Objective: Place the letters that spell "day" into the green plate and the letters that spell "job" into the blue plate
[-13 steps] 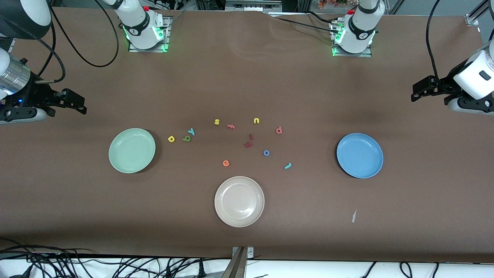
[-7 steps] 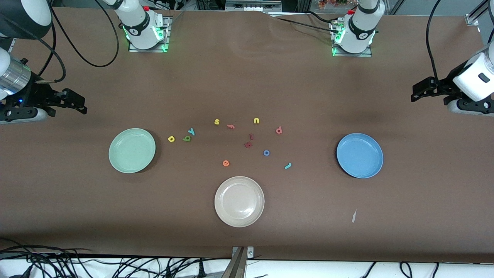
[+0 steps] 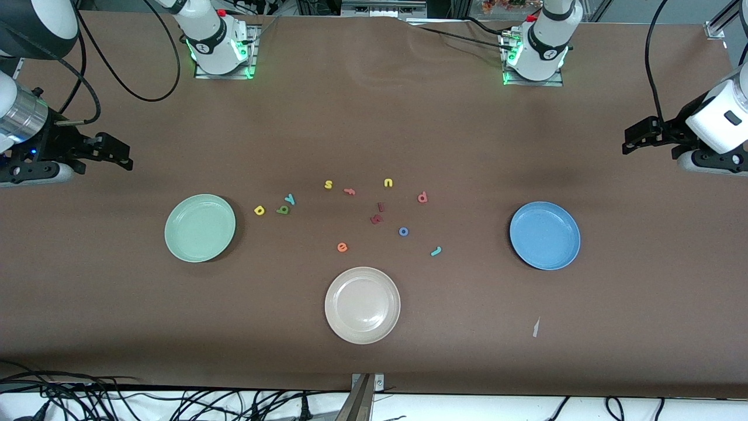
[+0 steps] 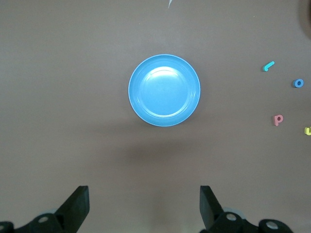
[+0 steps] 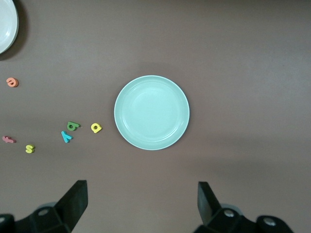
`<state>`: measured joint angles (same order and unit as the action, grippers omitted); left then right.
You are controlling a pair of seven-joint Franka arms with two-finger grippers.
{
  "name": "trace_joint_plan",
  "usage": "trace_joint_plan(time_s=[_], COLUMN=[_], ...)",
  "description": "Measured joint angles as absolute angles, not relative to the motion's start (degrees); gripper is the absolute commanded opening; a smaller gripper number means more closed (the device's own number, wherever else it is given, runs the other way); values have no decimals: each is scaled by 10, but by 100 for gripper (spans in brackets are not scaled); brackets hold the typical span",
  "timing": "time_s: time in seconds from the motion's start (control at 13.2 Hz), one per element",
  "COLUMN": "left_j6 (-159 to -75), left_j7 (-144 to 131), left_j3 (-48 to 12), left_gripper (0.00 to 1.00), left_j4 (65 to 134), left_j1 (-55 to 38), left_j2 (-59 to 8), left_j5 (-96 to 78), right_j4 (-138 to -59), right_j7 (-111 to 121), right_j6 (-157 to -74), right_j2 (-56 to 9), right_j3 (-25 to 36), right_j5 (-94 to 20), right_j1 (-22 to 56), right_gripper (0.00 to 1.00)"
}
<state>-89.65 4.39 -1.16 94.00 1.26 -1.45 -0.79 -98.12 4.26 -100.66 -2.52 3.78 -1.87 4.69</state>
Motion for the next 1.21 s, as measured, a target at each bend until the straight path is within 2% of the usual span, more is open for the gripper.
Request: trace_joint_plan(time_s=[1.21], left_j6=[-897], left_j7=[44], left_j3=[-9], left_gripper=[100], left_j4=[926], left_j1=[15], left_j2=[-27], left_j5=[-8], right_j4=[-981], right_j7=[41], right_j6=[-995], right_j2=[-28], right_j3=[25], right_j5=[-19], right_j1=[47], right_gripper=[100])
